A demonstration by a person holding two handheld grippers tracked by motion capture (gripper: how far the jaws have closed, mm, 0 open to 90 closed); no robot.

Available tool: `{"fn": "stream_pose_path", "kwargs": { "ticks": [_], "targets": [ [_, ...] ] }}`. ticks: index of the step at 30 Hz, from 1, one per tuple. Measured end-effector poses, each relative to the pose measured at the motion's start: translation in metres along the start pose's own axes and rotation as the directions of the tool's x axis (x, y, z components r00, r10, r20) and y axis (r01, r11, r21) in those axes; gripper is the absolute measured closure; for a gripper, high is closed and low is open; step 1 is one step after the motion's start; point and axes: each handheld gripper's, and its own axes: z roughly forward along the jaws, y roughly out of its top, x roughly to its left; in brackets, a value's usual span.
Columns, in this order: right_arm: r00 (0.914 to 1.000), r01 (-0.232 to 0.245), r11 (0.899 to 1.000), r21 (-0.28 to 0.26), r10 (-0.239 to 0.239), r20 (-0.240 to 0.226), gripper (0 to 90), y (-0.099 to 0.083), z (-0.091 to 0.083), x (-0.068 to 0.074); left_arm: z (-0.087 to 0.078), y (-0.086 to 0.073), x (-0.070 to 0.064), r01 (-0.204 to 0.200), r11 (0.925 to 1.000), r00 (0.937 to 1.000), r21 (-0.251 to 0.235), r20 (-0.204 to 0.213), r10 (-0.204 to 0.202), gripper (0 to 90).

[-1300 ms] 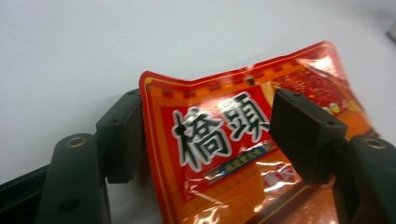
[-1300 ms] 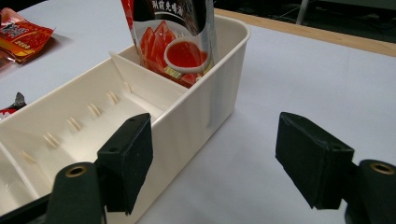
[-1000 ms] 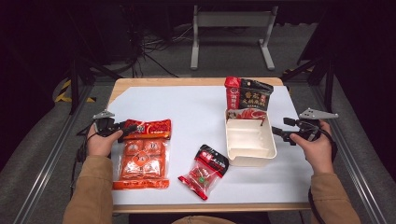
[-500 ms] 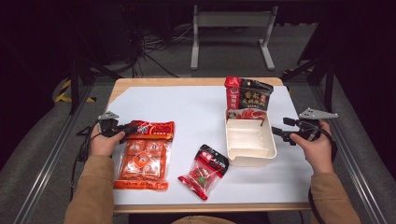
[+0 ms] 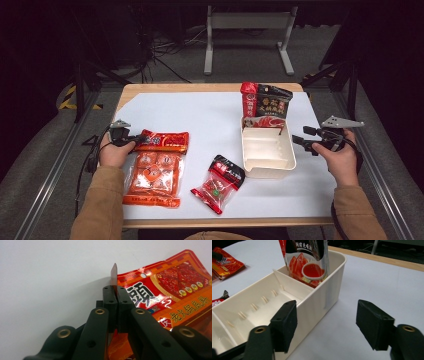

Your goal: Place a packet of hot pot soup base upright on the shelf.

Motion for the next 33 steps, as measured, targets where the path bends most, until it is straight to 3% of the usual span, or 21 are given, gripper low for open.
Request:
{"fn": "stream_pose_path", "kwargs": {
  "ticks": [6, 7, 13, 19, 22, 33],
  "targets": [
    [1.0000, 0.006, 1.000, 0.000, -0.006, -0.003, 46.4, 0.002, -0.005, 0.002, -0.008, 0.002, 0.000, -0.003, 0.9995, 0.9999, -0.030, 0.010, 0.003, 90.0],
    [1.0000, 0.008, 1.000, 0.001, -0.008, -0.003, 48.0, 0.003, -0.005, 0.002, -0.011, 0.003, -0.001, 0.015, 0.9988, 0.9998, -0.047, 0.017, -0.014, 90.0],
    [0.9999, 0.008, 1.000, -0.001, -0.008, -0.009, 57.9, 0.006, -0.011, 0.004, -0.022, 0.006, -0.002, 0.026, 0.9963, 0.9991, -0.083, 0.037, -0.023, 90.0],
    [0.9998, 0.015, 1.000, -0.015, -0.015, -0.013, 64.2, 0.012, -0.019, 0.009, -0.041, 0.010, -0.004, 0.059, 0.9869, 0.9951, -0.150, 0.087, -0.046, 90.0],
    [0.9995, 0.025, 0.999, -0.025, -0.026, -0.017, 64.9, 0.015, -0.022, 0.012, -0.050, 0.015, -0.009, 0.043, 0.9866, 0.9960, -0.158, 0.084, -0.030, 90.0],
    [0.9974, 0.061, 0.997, -0.039, -0.062, -0.035, 66.7, 0.028, -0.027, 0.027, -0.083, 0.035, -0.034, -0.021, 0.9725, 0.9941, -0.232, 0.098, 0.045, 90.0]
  ]
}}
